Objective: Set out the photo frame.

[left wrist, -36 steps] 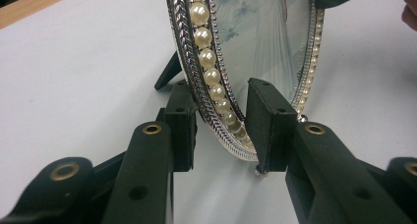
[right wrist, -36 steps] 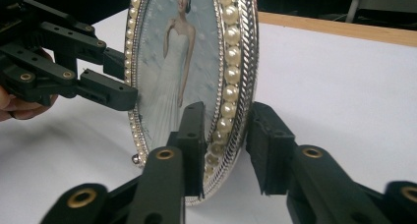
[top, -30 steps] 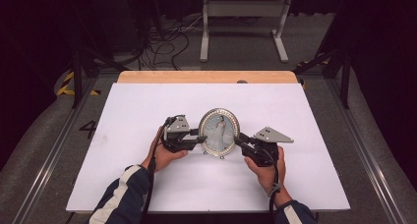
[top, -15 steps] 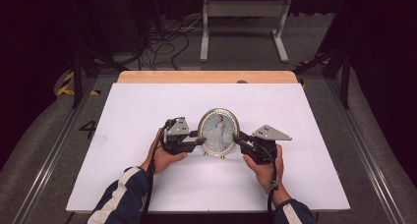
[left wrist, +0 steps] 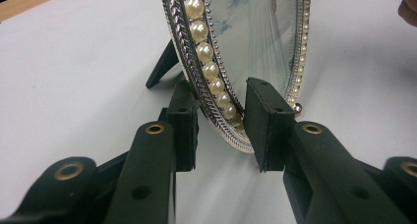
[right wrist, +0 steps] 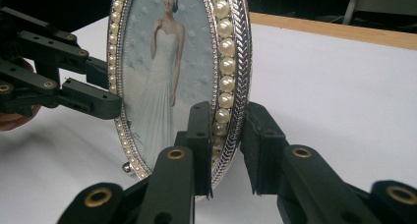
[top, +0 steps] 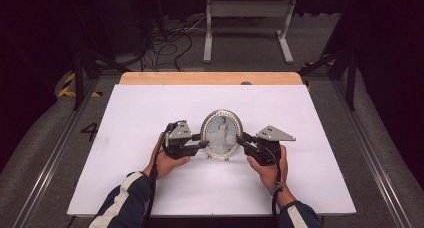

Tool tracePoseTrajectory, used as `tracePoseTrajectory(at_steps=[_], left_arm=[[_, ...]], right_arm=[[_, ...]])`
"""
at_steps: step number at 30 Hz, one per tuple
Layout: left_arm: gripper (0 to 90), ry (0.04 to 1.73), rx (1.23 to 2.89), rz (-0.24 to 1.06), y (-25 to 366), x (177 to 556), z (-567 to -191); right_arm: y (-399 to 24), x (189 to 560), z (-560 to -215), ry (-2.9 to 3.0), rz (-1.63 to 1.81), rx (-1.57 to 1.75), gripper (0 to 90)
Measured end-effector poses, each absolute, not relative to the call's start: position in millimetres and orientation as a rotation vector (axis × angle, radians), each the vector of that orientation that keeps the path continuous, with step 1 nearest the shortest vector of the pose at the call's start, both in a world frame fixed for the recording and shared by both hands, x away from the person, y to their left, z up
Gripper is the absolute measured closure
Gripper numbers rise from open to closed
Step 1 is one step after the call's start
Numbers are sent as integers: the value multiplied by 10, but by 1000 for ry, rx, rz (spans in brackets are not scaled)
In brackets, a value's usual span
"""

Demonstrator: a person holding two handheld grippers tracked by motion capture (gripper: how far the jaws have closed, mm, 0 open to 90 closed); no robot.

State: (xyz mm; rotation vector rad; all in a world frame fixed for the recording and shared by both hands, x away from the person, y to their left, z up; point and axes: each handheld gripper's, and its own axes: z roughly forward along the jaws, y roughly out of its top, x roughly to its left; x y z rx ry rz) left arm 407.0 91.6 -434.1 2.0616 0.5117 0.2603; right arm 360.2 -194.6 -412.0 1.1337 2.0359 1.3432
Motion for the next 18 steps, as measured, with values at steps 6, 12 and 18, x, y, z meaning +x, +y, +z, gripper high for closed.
tracePoseTrajectory(at_steps=[6,12,18], left_arm=[[678,515,2058,270,917,4065,-4345],[678,519,2048,279,912,4049,-4353],[677,525,2041,278,919,4043,-4368]], right_arm=[[-1943,3620,-4118,2037,1336,1128,750],[-1947,3635,-4117,2037,1330,1127,748],[-1935,3620,-4133,2035,1323,1121,748]])
